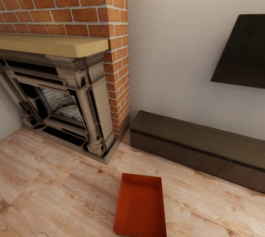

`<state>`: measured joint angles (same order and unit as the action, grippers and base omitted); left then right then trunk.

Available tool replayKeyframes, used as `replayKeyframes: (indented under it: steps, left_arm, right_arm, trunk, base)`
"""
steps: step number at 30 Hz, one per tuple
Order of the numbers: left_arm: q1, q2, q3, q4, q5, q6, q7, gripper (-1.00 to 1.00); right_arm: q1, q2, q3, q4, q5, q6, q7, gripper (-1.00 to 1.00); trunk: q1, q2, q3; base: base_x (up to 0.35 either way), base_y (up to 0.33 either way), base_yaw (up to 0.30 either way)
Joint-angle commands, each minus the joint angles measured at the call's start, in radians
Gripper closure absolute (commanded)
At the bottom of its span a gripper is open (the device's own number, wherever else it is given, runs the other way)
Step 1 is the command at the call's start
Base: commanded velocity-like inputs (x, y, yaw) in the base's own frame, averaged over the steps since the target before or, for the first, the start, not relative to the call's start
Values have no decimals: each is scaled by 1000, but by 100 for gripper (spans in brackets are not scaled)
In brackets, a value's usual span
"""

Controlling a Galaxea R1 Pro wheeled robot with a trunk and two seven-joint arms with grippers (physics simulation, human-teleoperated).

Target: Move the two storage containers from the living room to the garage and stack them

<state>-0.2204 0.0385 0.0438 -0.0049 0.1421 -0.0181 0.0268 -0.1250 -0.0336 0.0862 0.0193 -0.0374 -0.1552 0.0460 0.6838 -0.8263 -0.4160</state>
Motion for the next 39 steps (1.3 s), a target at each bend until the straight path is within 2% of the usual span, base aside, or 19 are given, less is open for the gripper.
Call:
replayKeyframes:
  steps: [1,15,26,39]
  left_arm:
    - [-1,0,4,0,5,-2,1,-100]
    - [-1,0,4,0,5,-2,1,-100]
    - [-1,0,4,0,5,-2,1,-100]
    - [-1,0,4,0,5,-2,1,-100]
  right_arm:
    - [-1,0,7,2,-5,-5,3,-100]
    - [-1,0,6,2,-4,-4,2,-100]
    - [-1,0,8,2,1,-4,5,-100]
    - [-1,0,10,2,5,-6,0,-100]
  trunk:
    - [0,-1,-1]
    - [0,-1,-17]
    - [0,-1,-24]
    - [0,-1,-43]
  base:
    - [0,0,0]
    - [0,0,-103]
    - [0,0,-6]
    - [0,0,0]
